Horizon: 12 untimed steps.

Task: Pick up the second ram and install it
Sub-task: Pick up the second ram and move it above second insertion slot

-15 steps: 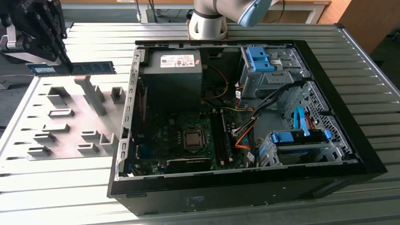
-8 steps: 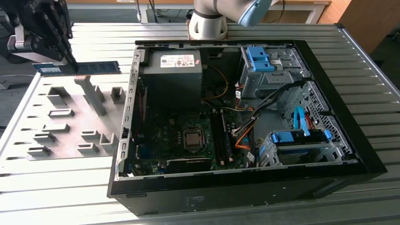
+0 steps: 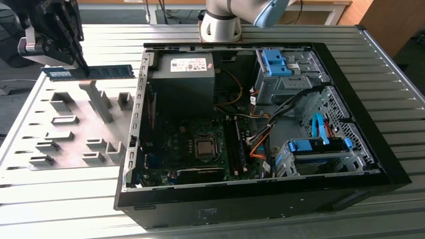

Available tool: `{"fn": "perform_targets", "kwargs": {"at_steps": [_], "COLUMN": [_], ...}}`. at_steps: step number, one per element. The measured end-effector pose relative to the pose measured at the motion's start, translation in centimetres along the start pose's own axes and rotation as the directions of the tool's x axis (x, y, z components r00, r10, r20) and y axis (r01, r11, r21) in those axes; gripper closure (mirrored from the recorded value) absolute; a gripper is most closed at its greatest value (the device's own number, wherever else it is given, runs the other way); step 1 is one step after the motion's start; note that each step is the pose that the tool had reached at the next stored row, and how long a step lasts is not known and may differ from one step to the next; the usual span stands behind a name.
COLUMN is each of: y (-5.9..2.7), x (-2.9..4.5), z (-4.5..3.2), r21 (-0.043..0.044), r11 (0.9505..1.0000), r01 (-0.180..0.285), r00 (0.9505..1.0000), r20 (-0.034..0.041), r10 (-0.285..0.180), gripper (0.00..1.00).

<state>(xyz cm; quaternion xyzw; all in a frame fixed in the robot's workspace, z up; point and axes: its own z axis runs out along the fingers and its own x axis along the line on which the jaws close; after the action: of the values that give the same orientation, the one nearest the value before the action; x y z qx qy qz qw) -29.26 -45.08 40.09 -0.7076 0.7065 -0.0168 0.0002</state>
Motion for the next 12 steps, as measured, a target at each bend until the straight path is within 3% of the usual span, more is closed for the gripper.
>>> {"fn": "perform_targets", "kwargs": {"at_steps": [12], "y": [-1.27], "x": [0.0], "z": [0.03], "r21": [-0.0001], "r11": [1.0], "r01": [0.0], "r00": [1.0], "r20": [0.0], "r10": [0.0], "gripper": [0.86]}}
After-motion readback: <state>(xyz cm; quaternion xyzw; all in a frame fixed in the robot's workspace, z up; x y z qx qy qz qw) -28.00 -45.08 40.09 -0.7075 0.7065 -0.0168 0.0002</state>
